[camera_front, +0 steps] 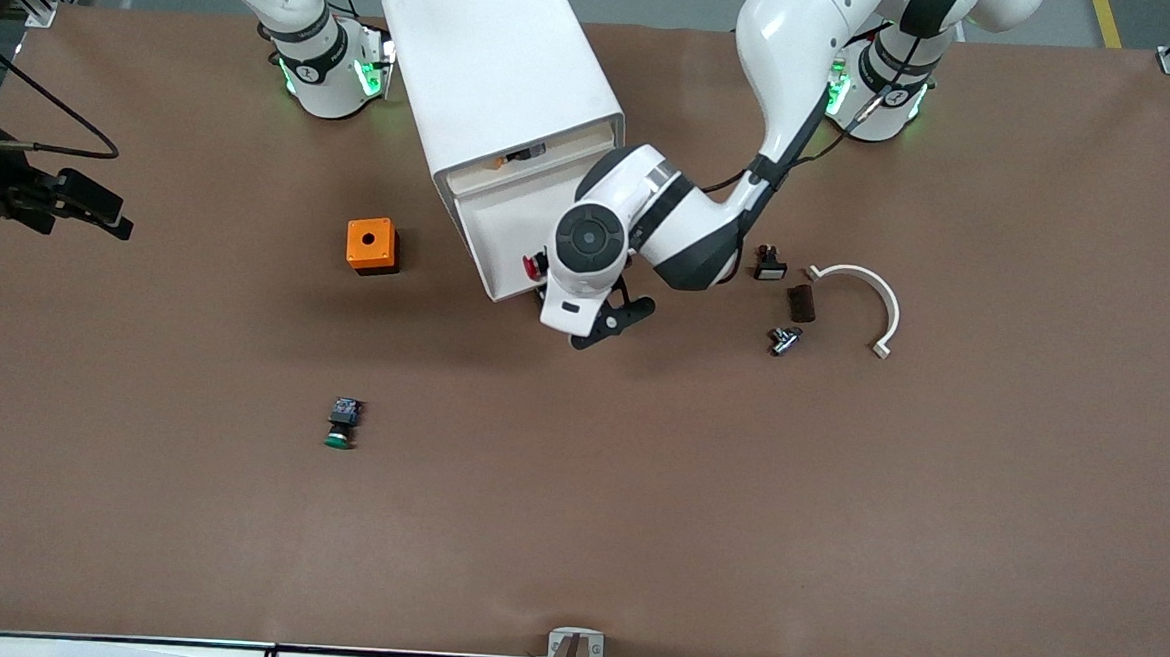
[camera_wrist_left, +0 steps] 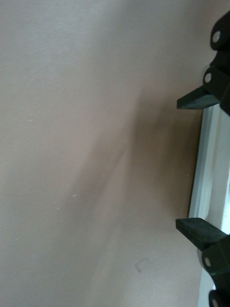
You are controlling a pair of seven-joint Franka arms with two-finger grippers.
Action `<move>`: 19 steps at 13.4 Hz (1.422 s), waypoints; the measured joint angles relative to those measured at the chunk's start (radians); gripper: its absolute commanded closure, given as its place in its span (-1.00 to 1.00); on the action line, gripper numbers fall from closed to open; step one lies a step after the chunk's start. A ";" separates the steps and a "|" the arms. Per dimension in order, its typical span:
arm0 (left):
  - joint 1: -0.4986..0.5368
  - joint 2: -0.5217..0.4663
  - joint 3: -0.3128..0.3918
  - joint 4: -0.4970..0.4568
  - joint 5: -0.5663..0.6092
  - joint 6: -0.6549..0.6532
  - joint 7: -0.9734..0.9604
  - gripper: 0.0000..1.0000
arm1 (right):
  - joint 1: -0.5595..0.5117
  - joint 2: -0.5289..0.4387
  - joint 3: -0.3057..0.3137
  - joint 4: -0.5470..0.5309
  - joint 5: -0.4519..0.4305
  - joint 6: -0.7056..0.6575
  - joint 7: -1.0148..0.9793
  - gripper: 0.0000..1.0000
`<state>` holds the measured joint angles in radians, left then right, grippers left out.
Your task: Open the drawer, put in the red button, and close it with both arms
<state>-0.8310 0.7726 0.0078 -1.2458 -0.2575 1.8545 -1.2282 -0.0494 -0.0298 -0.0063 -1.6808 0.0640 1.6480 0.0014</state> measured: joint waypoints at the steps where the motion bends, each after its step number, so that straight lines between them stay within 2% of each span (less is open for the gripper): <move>1: -0.019 0.000 -0.002 -0.001 0.000 -0.001 0.000 -0.99 | -0.005 0.000 0.009 0.014 -0.001 0.005 -0.001 -1.00; 5: -0.109 0.000 -0.007 -0.018 0.000 -0.001 -0.038 -0.99 | 0.008 0.001 0.017 0.073 -0.004 0.006 0.010 -1.00; 7: -0.140 0.001 -0.009 -0.022 0.000 -0.001 -0.054 -0.99 | 0.051 0.008 -0.005 0.100 -0.045 0.001 0.044 -1.00; 14: -0.150 0.004 -0.043 -0.024 -0.003 0.000 -0.068 -0.99 | 0.067 0.064 -0.025 0.156 -0.057 -0.056 0.053 -1.00; 17: -0.120 0.000 0.007 -0.015 0.014 0.005 -0.067 -0.99 | 0.069 0.065 -0.024 0.145 -0.057 -0.059 0.053 -1.00; 19: -0.066 -0.021 0.058 -0.009 0.090 0.005 -0.047 -0.99 | 0.069 0.066 -0.023 0.143 -0.057 -0.059 0.053 -1.00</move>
<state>-0.8966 0.7517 0.0655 -1.2552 -0.1678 1.8598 -1.2754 0.0193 0.0360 -0.0296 -1.5375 0.0071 1.5889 0.0542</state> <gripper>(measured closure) 0.004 0.000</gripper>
